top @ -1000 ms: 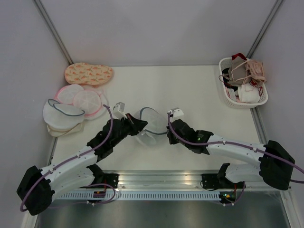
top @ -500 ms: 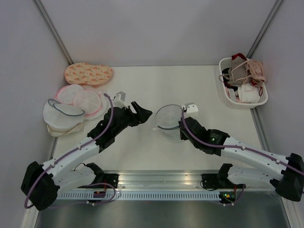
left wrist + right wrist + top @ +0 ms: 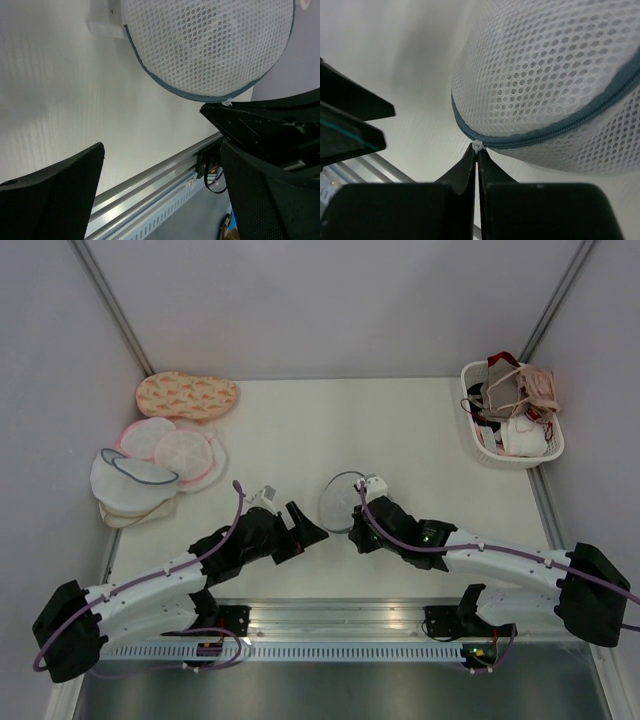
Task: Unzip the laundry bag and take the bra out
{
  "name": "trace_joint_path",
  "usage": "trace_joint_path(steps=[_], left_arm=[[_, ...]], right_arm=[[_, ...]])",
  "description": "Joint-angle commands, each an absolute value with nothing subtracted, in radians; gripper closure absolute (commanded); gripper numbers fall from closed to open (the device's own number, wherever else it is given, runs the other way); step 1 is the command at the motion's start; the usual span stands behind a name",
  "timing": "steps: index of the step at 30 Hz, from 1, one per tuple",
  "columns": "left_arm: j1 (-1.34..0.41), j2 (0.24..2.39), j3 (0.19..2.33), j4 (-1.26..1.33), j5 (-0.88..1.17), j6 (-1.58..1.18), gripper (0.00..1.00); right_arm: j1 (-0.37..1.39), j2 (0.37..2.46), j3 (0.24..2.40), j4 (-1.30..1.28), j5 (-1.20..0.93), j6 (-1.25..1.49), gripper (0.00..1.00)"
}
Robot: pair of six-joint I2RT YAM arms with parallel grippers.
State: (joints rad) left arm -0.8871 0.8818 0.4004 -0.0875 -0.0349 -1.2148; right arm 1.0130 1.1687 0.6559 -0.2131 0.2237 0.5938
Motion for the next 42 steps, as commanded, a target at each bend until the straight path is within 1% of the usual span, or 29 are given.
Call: trace_joint_path(steps=[1,7,8,10,14,17,23,26,27,29,30,31,32,33,37,39,42], left_arm=[[-0.891,0.929,0.44,0.021,0.02,-1.308,0.0],[-0.891,0.994,0.457,0.11,0.008,-1.388,0.0],[-0.89,1.002,0.451,0.126,0.005,-1.423,0.01],[-0.891,1.026,0.434,0.172,0.005,-1.456,0.01],[-0.891,1.045,0.379,0.265,-0.105,-1.552,0.01],[-0.891,1.072,0.362,0.311,-0.146,-1.6,0.02],[-0.891,1.181,0.417,0.406,-0.103,-1.627,0.08],[-0.891,1.244,0.416,0.493,-0.094,-1.653,0.19],[-0.891,1.261,0.413,0.511,-0.095,-1.655,0.3],[-0.89,1.272,0.414,0.528,-0.104,-1.655,0.43],[-0.89,1.272,0.417,0.525,-0.109,-1.654,0.59],[-0.888,1.266,0.417,0.519,-0.121,-1.651,0.67],[-0.882,1.261,0.42,0.508,-0.124,-1.643,0.72],[-0.876,1.255,0.425,0.482,-0.127,-1.637,0.81],[-0.819,1.209,0.425,0.433,-0.114,-1.586,0.91],[-0.798,1.195,0.431,0.425,-0.101,-1.548,0.95],[-0.744,1.181,0.469,0.361,-0.048,-1.444,0.97]], right_arm=[[1.019,1.173,0.661,-0.04,0.09,0.62,1.0],[1.019,1.134,0.631,-0.009,0.115,0.653,0.99],[1.019,1.126,0.617,0.045,0.115,0.67,0.99],[1.019,1.114,0.594,0.06,0.124,0.683,1.0],[1.026,1.106,0.572,0.083,0.124,0.696,0.99],[1.029,1.091,0.555,0.1,0.141,0.707,1.0],[1.052,1.075,0.529,0.149,0.16,0.718,1.0],[1.06,1.074,0.525,0.163,0.15,0.716,1.0],[1.063,1.077,0.525,0.161,0.144,0.713,1.0],[1.066,1.083,0.528,0.15,0.123,0.697,1.0],[1.065,1.085,0.535,0.141,0.111,0.693,0.99],[1.066,1.083,0.537,0.132,0.107,0.689,1.0],[1.068,1.08,0.541,0.112,0.104,0.68,0.99],[1.068,1.072,0.546,0.101,0.1,0.672,0.99],[1.068,1.066,0.58,0.003,0.104,0.635,1.0],[1.068,1.071,0.612,-0.099,0.126,0.608,0.99],[1.066,1.075,0.655,-0.227,0.187,0.588,1.0]])
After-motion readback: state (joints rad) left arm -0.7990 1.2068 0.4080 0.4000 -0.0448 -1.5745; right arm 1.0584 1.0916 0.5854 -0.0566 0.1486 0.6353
